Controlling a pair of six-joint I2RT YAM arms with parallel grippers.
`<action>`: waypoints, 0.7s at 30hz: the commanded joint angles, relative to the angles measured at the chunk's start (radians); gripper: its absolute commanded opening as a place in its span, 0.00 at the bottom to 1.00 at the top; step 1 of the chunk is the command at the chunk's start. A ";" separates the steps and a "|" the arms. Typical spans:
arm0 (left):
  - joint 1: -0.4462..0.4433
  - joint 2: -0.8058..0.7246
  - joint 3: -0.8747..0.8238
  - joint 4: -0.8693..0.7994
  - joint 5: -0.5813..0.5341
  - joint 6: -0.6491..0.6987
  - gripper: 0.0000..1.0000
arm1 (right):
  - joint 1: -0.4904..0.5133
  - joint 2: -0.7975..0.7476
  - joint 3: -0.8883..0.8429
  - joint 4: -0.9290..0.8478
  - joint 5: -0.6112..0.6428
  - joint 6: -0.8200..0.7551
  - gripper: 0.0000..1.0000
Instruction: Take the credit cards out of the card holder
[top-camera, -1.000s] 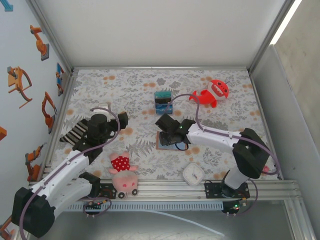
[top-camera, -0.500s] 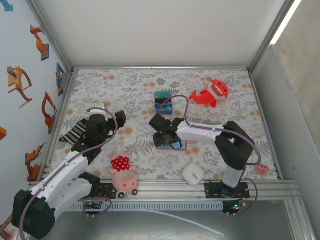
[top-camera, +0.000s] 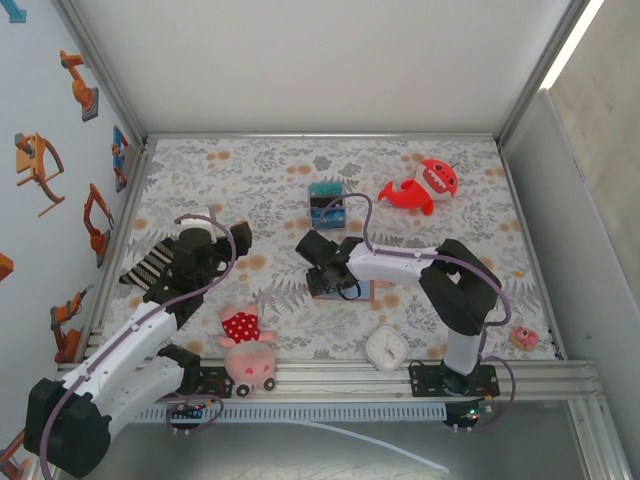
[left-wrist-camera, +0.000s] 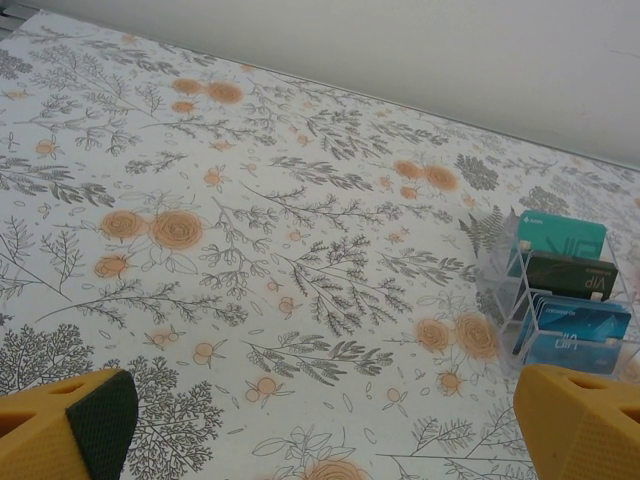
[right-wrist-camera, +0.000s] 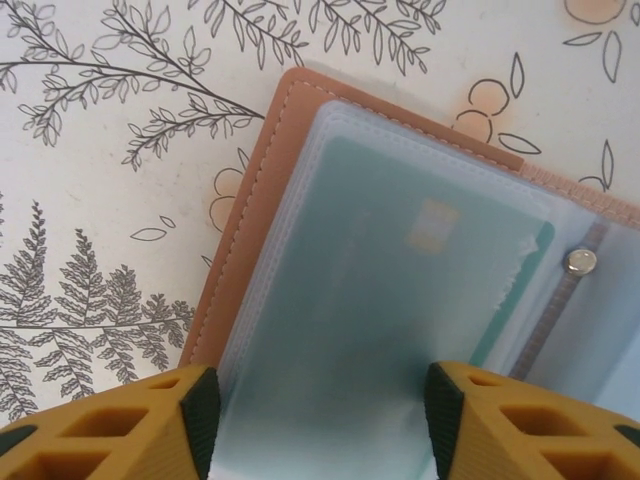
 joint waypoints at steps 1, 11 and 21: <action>0.004 0.000 0.005 -0.009 -0.005 -0.014 0.97 | 0.002 0.005 -0.036 0.011 -0.021 -0.004 0.51; 0.005 -0.009 0.014 -0.022 0.014 -0.015 0.97 | -0.018 -0.054 -0.096 0.065 -0.066 -0.020 0.40; 0.004 -0.060 0.020 -0.040 0.027 -0.024 0.97 | -0.010 -0.063 -0.089 0.113 -0.198 -0.120 0.28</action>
